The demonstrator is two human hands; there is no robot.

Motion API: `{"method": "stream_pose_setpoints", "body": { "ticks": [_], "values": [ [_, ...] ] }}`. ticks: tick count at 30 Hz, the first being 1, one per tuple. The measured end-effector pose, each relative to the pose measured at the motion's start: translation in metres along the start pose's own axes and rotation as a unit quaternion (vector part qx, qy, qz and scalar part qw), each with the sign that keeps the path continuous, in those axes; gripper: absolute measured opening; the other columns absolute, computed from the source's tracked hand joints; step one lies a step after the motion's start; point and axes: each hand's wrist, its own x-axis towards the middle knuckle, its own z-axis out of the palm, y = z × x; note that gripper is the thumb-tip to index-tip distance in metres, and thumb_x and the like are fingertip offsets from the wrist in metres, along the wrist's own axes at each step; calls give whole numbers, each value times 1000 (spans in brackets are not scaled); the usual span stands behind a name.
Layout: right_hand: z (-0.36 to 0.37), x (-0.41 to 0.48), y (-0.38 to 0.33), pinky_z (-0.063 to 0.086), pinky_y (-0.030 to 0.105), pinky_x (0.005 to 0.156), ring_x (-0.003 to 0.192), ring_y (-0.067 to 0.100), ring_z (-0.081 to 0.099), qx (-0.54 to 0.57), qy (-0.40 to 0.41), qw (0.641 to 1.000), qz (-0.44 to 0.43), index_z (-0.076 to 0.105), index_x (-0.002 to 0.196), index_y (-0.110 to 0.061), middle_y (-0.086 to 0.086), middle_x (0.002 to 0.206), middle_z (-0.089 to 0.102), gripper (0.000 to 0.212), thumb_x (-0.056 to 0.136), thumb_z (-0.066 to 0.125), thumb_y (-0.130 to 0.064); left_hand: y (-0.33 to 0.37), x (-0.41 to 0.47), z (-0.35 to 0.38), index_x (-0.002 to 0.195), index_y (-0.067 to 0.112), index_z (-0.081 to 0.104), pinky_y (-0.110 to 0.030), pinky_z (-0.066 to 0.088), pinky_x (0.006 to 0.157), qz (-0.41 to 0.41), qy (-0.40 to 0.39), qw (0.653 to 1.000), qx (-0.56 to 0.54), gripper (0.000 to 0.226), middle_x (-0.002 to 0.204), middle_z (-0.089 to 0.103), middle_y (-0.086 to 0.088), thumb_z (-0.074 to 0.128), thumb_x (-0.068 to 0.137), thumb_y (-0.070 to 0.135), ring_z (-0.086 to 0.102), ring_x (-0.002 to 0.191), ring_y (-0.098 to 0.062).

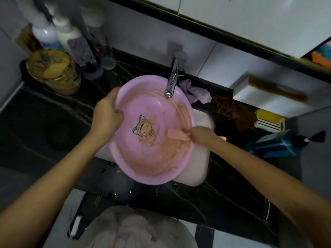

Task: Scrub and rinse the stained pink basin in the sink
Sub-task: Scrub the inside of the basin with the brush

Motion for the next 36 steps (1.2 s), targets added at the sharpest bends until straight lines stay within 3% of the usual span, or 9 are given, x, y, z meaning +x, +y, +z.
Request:
{"method": "stream_pose_setpoints", "body": {
  "ticks": [6,12,15,21,26,29,32,34,36],
  "values": [
    [2,-10,-1,45,34,89,113,31,55,4,7,1000,25,29,147,-25,17,126,56,45,102,29,-33,2,0,2,134,17,49,-34,49,81,-8,10,1000,13,67,112,64,-11,51,74,-11,61,98,-26],
    [-27,-2,4,47,39,71,95,33,63,-38,146,988,33,2,151,-30,16,109,59,63,99,31,-11,3,0,1,133,14,50,-29,47,78,-3,10,1000,13,63,112,64,-10,51,75,-11,59,95,-19],
    [5,-26,-15,47,38,77,100,30,62,-34,75,996,25,5,151,-27,15,114,59,56,102,29,-19,3,0,1,133,13,50,-30,48,79,2,14,1000,13,62,112,64,-11,51,75,-11,61,98,-25],
    [50,-58,-69,50,36,85,96,25,61,160,-59,984,45,45,137,-15,9,105,63,45,104,19,-33,5,0,10,138,11,46,-24,41,87,-21,42,999,9,67,122,61,-13,49,75,-11,58,109,-28],
    [37,-78,-119,41,16,41,51,13,48,321,-168,932,10,47,136,-17,0,71,53,41,103,29,-33,-3,-2,9,134,15,49,-24,44,81,-9,33,999,-8,65,117,63,-9,49,74,-11,59,102,-21],
    [30,-79,-112,28,17,33,41,8,33,385,-221,895,35,41,140,-24,-4,60,43,39,101,37,-27,-9,0,10,133,17,50,-24,45,80,-10,27,1000,-3,65,114,64,-7,50,74,-10,58,97,-13],
    [27,-64,-85,31,18,37,41,9,41,317,-206,925,29,52,131,-17,-3,62,49,34,100,40,-18,-15,1,10,134,19,49,-30,51,82,-11,18,1000,-5,67,114,64,-6,50,73,-8,61,99,-19],
    [24,-49,-64,48,23,60,73,23,65,215,-146,965,27,61,116,-15,5,82,62,31,101,37,-29,-18,1,9,133,21,50,-30,51,83,-10,9,1000,-14,67,114,64,-4,51,72,-8,60,99,-19],
    [23,-31,-46,48,34,88,108,30,58,107,-79,990,44,50,132,-20,10,117,60,36,101,34,-31,-17,1,7,133,20,51,-28,49,82,-7,3,1000,-29,66,114,64,-4,51,73,-8,59,99,-16]
  ]
}}
